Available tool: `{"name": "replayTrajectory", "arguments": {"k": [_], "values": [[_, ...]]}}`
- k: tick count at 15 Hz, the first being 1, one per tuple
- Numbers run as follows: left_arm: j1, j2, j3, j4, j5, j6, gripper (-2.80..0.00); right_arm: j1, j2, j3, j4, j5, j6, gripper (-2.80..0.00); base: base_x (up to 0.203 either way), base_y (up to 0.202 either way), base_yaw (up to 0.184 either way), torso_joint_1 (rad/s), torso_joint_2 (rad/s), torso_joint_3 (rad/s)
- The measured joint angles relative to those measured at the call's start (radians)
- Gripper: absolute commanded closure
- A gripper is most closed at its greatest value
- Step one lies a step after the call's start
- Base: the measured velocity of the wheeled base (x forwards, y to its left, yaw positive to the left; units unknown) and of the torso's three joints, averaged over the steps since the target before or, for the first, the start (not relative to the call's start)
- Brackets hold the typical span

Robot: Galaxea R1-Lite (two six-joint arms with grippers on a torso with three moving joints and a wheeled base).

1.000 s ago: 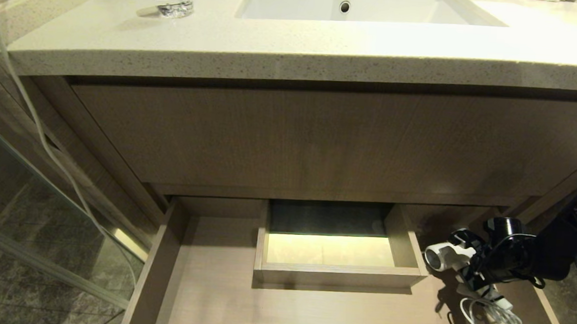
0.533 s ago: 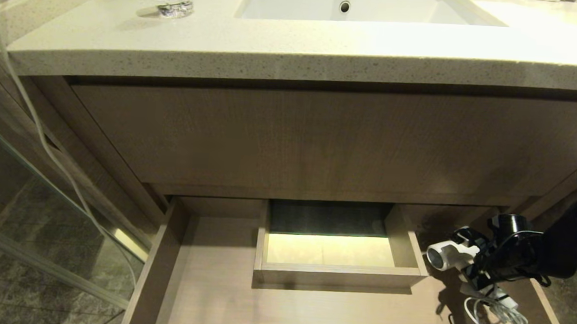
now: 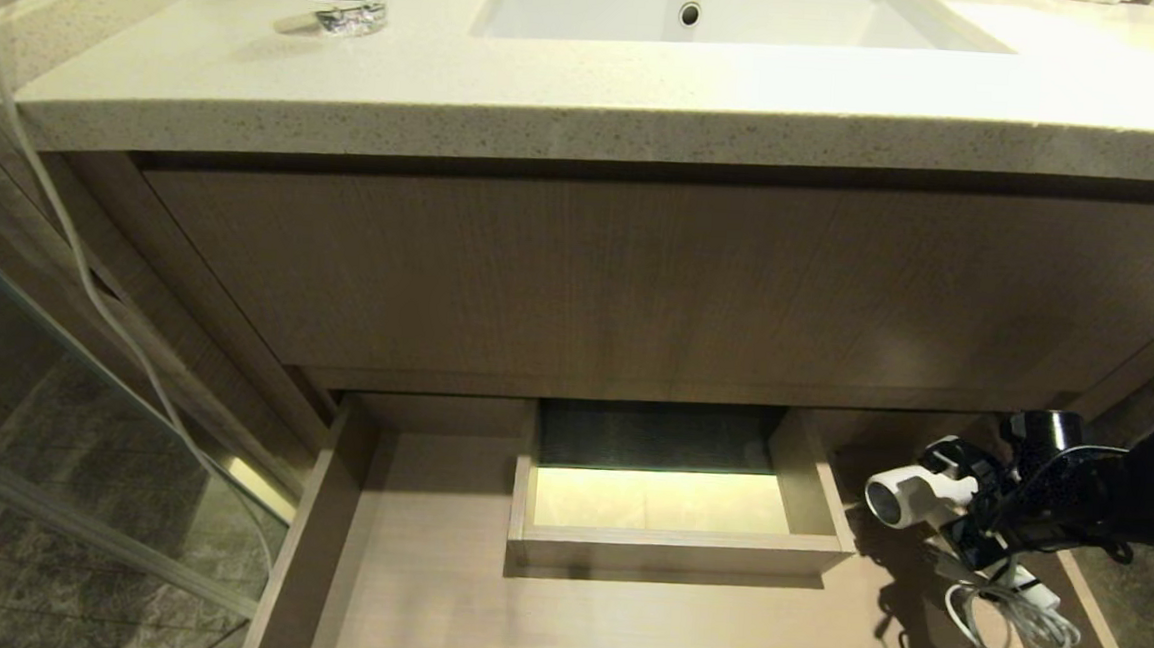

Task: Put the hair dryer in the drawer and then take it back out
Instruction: Take the hairdryer out

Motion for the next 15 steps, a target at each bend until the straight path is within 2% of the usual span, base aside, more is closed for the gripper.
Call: {"name": "replayTrajectory", "arguments": {"k": [7, 15], "values": [[0.0, 0.0, 0.0, 0.0, 0.0, 0.0, 0.0, 0.0, -0.257, 0.145, 0.056, 0.004, -0.01, 0.0, 0.0, 0.0, 0.0, 0.0, 0.0, 0.0], [0.0, 0.0, 0.0, 0.0, 0.0, 0.0, 0.0, 0.0, -0.668, 0.321, 0.101, -0.001, -0.049, 0.0, 0.0, 0.0, 0.0, 0.0, 0.0, 0.0]]}}
